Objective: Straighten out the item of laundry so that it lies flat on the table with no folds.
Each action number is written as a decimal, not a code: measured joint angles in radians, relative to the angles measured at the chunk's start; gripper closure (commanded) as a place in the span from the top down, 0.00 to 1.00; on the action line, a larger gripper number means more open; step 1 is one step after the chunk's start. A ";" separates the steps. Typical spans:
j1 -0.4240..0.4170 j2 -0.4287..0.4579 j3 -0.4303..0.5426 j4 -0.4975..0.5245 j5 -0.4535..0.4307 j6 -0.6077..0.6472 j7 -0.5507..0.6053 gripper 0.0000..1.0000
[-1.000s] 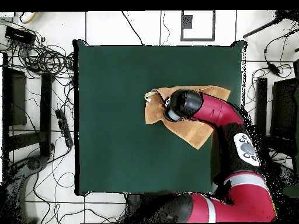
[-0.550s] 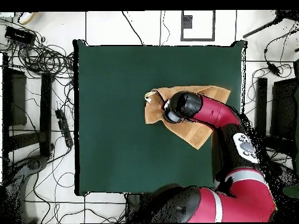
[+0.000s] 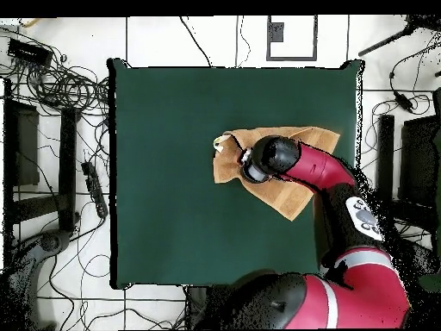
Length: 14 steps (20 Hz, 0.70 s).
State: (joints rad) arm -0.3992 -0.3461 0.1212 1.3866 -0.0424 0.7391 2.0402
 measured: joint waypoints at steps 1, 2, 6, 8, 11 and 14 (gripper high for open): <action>-0.004 0.000 0.004 0.001 0.000 0.002 0.000 0.00; -0.006 0.000 0.006 0.002 0.000 0.003 0.000 0.00; -0.018 0.000 0.016 0.007 0.001 0.004 0.000 0.00; -0.022 0.000 0.021 0.010 0.002 0.004 0.000 0.00; -0.024 0.000 0.023 0.013 0.002 0.004 0.000 0.00; -0.024 0.000 0.024 0.013 0.002 0.004 0.000 0.00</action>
State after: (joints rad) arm -0.4234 -0.3457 0.1450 1.3995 -0.0407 0.7434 2.0402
